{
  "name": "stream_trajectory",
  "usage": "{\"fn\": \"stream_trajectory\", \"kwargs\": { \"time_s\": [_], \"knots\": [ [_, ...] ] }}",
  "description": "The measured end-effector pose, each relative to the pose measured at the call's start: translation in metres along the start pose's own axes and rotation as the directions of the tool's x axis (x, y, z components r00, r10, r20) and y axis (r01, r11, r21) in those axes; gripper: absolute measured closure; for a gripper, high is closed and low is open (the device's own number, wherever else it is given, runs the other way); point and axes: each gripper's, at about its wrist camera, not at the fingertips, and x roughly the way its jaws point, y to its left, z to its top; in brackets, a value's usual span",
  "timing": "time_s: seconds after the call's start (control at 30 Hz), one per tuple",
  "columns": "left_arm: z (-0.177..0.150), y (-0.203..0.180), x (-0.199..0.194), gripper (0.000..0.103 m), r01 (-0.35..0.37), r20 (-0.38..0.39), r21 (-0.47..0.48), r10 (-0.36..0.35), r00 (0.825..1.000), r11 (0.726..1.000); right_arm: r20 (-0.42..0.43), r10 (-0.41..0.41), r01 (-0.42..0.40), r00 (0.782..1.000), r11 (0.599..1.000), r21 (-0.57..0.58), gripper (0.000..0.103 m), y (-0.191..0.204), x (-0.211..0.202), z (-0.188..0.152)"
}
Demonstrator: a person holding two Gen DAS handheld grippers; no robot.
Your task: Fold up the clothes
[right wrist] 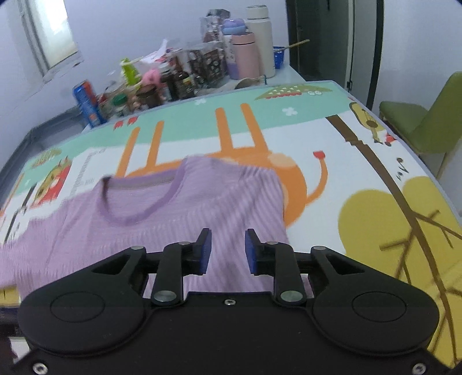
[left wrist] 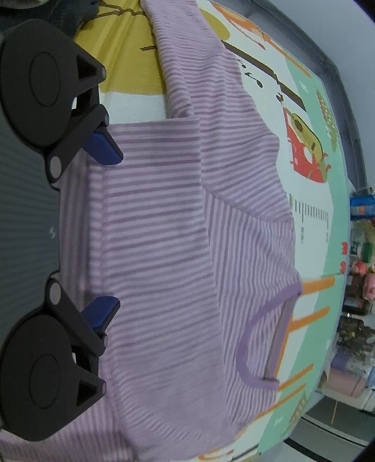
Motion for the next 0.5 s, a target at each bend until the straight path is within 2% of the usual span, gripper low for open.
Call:
{"fn": "stream_trajectory", "kwargs": {
  "time_s": [0.1,0.2,0.43,0.5],
  "knots": [
    [-0.009,-0.006,-0.015,0.004,0.003,0.018,-0.002,-0.003,1.000,1.000,-0.006,-0.019,0.019,1.000,0.999,-0.040,0.073,0.011,-0.025,-0.024],
    [-0.021,-0.013,-0.031,0.004,-0.006,0.037,-0.004,0.006,0.999,1.000,0.002,-0.007,0.007,1.000,1.000,-0.021,0.066,0.015,-0.051,-0.046],
    [-0.058,-0.036,-0.075,0.004,-0.042,0.100,0.009,0.041,0.994,0.999,0.015,0.010,-0.009,1.000,1.000,-0.017,0.059,0.010,-0.101,-0.097],
    [-0.070,-0.042,-0.088,0.004,-0.045,0.111,-0.001,0.044,0.993,0.999,0.033,0.016,-0.015,0.999,0.999,-0.033,0.053,0.005,-0.116,-0.108]
  ]
}}
